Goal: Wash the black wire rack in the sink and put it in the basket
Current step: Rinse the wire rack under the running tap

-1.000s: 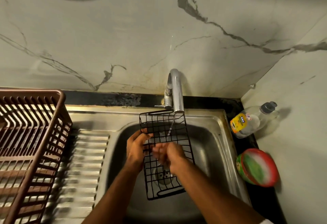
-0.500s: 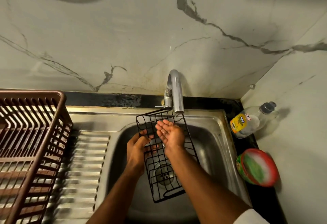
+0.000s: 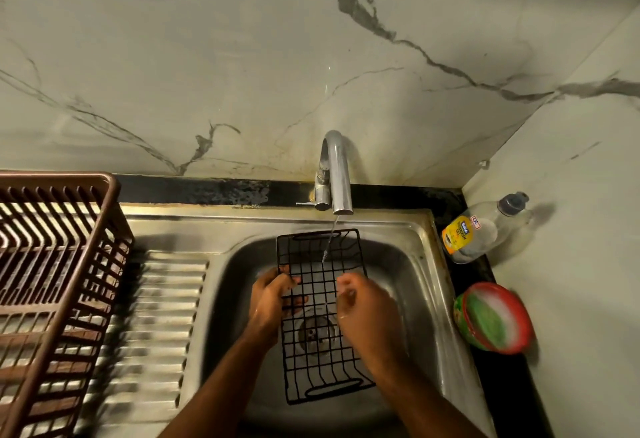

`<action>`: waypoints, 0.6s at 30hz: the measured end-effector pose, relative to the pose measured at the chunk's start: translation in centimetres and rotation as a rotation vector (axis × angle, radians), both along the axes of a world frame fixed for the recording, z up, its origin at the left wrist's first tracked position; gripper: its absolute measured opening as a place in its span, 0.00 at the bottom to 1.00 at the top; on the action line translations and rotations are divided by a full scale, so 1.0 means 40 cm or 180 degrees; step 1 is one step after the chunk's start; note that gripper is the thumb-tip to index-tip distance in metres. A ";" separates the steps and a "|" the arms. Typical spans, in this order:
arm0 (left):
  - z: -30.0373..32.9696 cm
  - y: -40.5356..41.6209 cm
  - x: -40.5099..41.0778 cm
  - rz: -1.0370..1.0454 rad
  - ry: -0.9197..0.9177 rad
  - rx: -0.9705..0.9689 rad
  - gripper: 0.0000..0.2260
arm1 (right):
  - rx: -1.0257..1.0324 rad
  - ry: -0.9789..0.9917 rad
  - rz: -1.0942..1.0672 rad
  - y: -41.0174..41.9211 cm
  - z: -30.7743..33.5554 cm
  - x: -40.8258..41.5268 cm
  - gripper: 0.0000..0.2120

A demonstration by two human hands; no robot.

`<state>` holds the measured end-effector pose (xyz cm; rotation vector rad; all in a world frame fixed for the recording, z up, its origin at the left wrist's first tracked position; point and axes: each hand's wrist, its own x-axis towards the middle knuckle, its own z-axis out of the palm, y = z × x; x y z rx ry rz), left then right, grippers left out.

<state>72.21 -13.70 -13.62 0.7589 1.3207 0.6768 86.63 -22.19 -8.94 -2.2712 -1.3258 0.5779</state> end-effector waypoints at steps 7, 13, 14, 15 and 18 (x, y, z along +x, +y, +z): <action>-0.067 -0.013 0.011 -0.0431 -0.0029 -0.0420 0.08 | -0.1360 0.0365 -0.0043 -0.042 -0.074 0.129 0.19; -0.134 0.012 0.020 -0.1035 0.1062 -0.0104 0.09 | -0.1282 0.1212 -0.0634 -0.047 -0.199 0.119 0.11; -0.145 0.020 0.018 -0.1197 0.1349 0.0012 0.10 | -0.1301 0.1202 -0.0649 -0.042 -0.208 0.116 0.12; -0.155 0.027 0.016 -0.1349 0.1593 0.0088 0.10 | -0.1296 0.1182 -0.0640 -0.039 -0.223 0.114 0.12; -0.175 0.052 0.011 -0.1772 0.2131 0.0192 0.10 | -0.1350 0.1042 -0.0564 -0.031 -0.260 0.110 0.14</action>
